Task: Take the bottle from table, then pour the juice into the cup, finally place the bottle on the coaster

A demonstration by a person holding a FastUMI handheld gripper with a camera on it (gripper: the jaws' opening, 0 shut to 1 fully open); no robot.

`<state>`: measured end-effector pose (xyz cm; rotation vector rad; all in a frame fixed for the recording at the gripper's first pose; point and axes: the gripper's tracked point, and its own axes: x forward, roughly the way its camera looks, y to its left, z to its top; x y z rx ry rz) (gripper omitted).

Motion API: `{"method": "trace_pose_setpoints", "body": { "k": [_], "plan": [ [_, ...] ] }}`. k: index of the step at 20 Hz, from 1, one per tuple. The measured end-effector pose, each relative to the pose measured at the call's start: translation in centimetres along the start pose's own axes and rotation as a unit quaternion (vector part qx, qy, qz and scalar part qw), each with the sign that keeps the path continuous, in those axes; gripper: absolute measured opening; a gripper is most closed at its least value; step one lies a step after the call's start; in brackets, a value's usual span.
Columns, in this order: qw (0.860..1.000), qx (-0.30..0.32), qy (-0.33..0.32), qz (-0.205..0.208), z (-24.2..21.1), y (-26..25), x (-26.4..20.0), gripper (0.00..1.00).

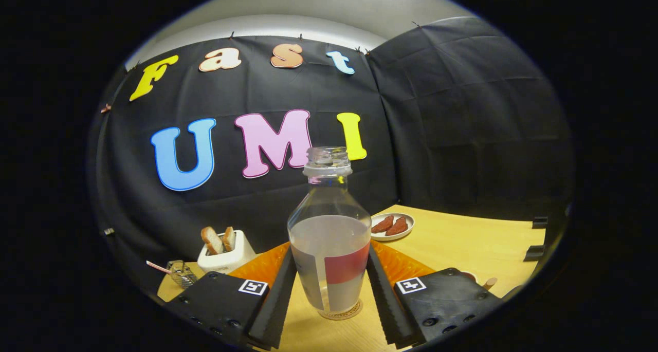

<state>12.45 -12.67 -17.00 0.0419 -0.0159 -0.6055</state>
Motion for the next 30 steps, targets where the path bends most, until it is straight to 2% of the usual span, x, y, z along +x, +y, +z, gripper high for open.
{"method": "trace_pose_setpoints", "body": {
  "k": [4,8,11,20,30],
  "plan": [
    [1.0,0.003,0.006,-0.005,-2.7,0.8,1.4,0.75],
    [0.997,-0.072,-0.014,-0.025,-4.9,1.0,2.7,0.75],
    [0.994,-0.104,-0.026,-0.022,-6.4,2.0,4.0,0.75],
    [0.993,-0.102,0.038,-0.04,-13.0,1.8,7.5,0.76],
    [0.993,-0.094,0.055,-0.043,-14.4,2.0,7.3,0.76]
  ]
}}
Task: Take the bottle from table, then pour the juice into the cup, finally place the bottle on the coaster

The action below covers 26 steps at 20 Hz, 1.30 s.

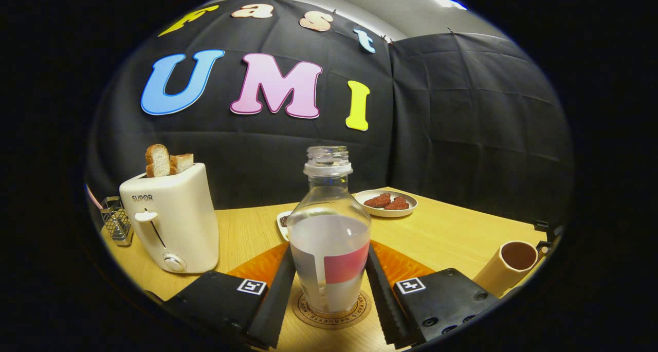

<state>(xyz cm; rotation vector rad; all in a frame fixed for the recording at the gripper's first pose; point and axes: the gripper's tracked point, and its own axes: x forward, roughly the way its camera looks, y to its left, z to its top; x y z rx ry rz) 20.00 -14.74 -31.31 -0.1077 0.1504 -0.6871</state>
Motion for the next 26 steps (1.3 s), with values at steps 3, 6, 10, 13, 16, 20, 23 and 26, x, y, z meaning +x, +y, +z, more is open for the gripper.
{"method": "trace_pose_setpoints", "body": {
  "k": [3,6,10,13,16,20,23,26],
  "plan": [
    [1.0,0.001,0.003,0.001,-0.1,-0.1,0.1,0.78],
    [1.0,-0.004,0.006,0.001,-0.3,-0.4,0.1,0.82],
    [1.0,-0.008,0.005,0.007,0.0,-0.3,-0.2,0.93],
    [1.0,-0.009,0.009,0.014,-0.1,-0.2,-0.7,0.94],
    [1.0,-0.014,0.01,0.024,0.0,-0.1,-1.7,0.94],
    [0.999,-0.008,0.015,0.031,0.2,-0.8,-3.6,0.94],
    [0.999,0.002,0.025,0.032,0.1,-1.7,-5.2,0.94],
    [0.999,0.01,0.031,0.036,0.5,-2.6,-6.9,0.94]
  ]
}}
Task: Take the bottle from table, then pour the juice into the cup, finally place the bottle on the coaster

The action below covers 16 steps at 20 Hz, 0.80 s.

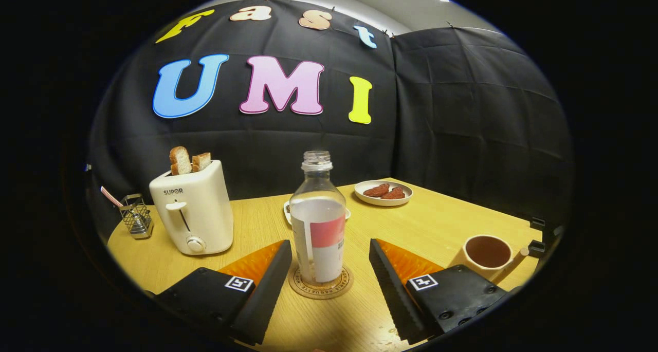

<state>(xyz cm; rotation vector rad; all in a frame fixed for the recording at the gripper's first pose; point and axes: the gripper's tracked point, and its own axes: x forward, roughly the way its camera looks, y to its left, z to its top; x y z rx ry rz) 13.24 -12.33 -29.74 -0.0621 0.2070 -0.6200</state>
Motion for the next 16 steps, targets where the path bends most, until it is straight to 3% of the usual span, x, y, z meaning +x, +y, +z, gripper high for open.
{"method": "trace_pose_setpoints", "body": {
  "k": [16],
  "plan": [
    [0.987,-0.024,-0.001,0.159,5.0,-0.8,-10.8,0.94]
  ]
}}
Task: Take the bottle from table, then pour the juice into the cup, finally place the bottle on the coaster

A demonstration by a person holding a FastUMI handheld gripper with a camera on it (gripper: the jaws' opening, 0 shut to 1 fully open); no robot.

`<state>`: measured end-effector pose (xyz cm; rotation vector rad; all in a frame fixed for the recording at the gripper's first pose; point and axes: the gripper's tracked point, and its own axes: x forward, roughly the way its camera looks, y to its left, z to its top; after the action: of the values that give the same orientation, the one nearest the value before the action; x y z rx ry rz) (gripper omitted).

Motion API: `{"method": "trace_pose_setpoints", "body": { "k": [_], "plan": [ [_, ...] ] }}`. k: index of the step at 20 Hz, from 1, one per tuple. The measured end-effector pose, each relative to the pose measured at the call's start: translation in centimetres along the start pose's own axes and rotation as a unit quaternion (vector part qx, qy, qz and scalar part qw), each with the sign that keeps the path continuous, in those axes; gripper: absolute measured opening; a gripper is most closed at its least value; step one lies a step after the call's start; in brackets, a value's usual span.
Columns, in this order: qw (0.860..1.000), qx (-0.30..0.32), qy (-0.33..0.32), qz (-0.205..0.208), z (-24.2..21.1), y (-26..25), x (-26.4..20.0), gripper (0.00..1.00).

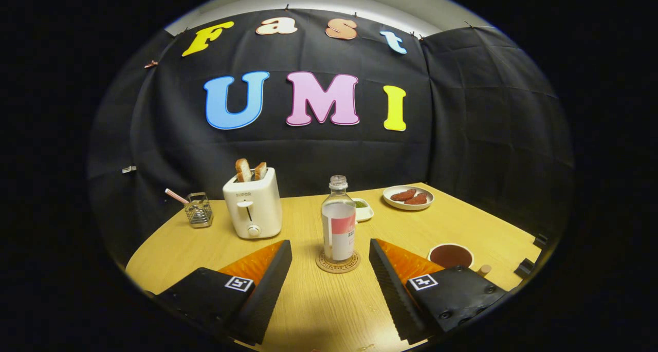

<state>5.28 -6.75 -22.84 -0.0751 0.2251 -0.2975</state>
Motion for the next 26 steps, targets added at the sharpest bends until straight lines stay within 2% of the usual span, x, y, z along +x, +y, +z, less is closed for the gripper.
{"method": "trace_pose_setpoints", "body": {
  "k": [4,10,13,20,26],
  "plan": [
    [0.999,-0.013,-0.025,0.036,3.4,-0.6,-2.2,0.94],
    [0.996,0.027,-0.046,0.074,8.0,-1.0,-4.6,0.93],
    [0.995,0.036,-0.054,0.078,9.6,-1.9,-5.5,0.93],
    [0.995,0.06,-0.045,0.067,9.0,-3.8,-6.4,0.98],
    [0.996,0.051,-0.038,0.068,8.1,-4.2,-6.6,0.98]
  ]
}}
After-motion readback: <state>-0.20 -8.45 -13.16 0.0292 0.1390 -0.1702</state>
